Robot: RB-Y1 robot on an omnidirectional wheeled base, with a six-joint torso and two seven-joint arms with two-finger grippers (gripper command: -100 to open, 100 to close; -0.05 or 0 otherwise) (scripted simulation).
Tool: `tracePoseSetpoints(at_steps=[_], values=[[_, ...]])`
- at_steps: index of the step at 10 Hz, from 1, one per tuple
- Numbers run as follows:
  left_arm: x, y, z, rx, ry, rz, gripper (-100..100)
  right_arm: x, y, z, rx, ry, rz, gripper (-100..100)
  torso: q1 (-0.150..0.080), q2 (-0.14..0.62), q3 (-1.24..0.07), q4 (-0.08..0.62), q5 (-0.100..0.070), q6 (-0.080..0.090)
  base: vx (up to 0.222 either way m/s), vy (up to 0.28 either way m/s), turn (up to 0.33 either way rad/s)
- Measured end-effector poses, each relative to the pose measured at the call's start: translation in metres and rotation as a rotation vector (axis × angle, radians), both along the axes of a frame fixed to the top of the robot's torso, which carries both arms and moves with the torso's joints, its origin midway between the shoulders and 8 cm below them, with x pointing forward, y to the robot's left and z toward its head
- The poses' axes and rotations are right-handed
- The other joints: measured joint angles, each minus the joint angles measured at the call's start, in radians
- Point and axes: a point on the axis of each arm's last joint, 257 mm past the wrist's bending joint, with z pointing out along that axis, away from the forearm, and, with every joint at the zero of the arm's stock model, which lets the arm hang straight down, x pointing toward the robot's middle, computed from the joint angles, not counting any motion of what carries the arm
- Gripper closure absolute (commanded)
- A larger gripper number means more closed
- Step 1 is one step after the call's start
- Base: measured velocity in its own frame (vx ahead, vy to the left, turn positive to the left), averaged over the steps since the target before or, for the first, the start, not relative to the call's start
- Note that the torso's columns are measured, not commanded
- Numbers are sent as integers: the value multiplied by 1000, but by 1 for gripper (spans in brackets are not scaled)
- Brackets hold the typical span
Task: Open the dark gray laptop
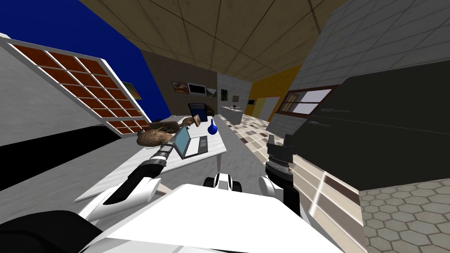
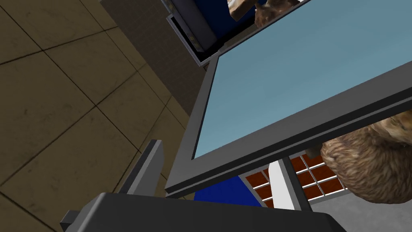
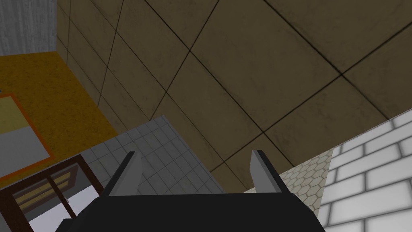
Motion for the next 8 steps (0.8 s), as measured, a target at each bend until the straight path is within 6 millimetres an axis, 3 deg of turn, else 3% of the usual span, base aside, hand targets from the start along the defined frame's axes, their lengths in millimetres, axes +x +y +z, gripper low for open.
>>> tracePoseSetpoints(at_steps=[8], values=[[-5, 27, -14, 311, 160, 31, 100, 0, 0, 0, 0, 0, 0, 0, 8, 5, 2, 4, 1, -3, 30, -116, -27]])
